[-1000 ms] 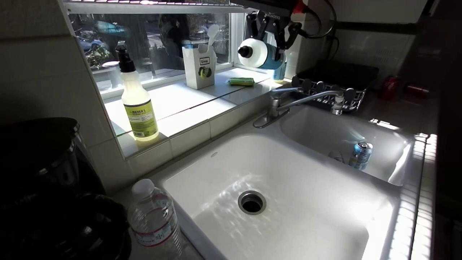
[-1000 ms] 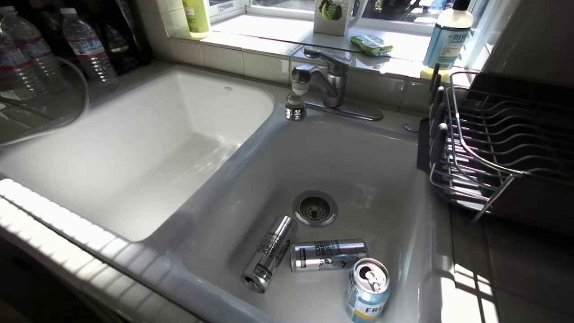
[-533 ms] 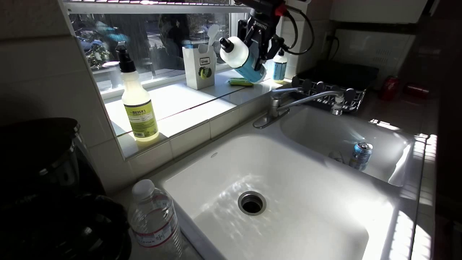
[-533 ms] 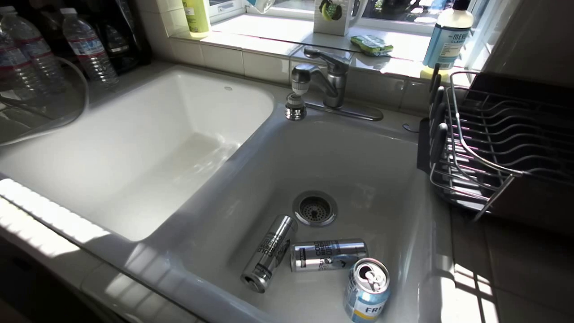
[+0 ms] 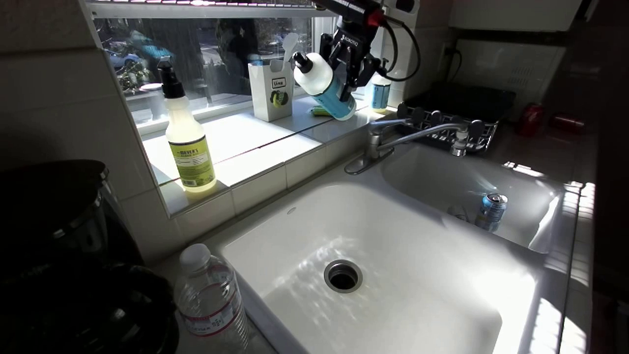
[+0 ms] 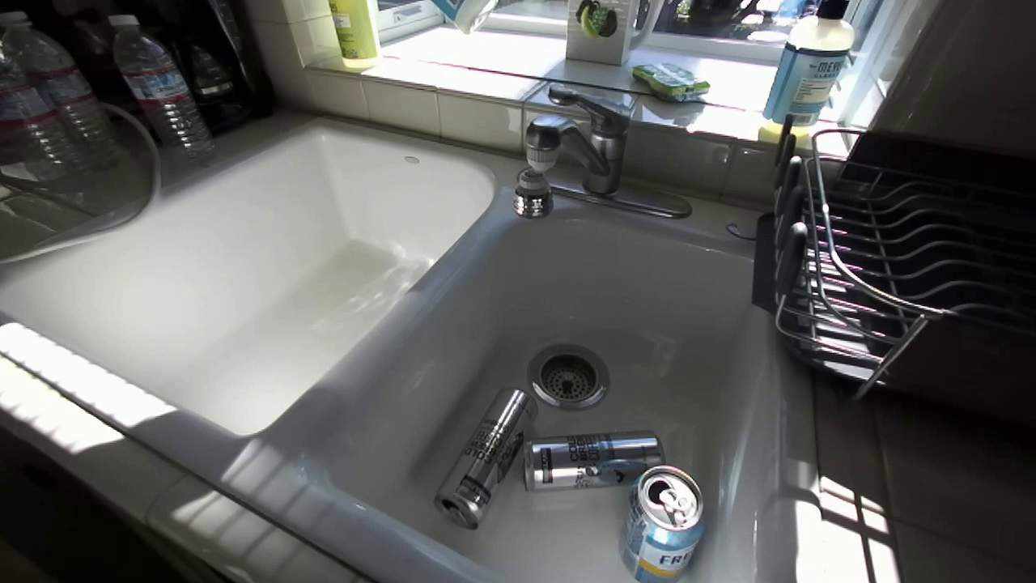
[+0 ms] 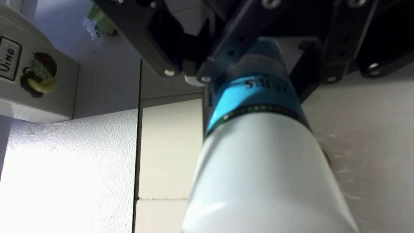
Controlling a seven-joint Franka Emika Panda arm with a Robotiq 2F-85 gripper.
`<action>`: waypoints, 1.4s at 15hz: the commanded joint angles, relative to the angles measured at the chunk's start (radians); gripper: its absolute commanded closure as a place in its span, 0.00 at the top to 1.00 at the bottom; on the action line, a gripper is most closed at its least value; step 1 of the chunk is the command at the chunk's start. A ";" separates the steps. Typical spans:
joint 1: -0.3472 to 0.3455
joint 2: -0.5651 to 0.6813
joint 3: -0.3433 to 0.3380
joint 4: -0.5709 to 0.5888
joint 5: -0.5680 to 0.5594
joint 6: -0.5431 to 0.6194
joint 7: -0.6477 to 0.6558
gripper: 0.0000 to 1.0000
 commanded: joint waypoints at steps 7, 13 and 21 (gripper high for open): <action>-0.019 0.014 0.001 -0.008 0.246 0.086 -0.075 0.31; -0.049 0.040 0.003 -0.034 0.493 0.156 -0.128 0.31; -0.065 0.126 0.001 -0.023 0.621 0.243 -0.133 0.31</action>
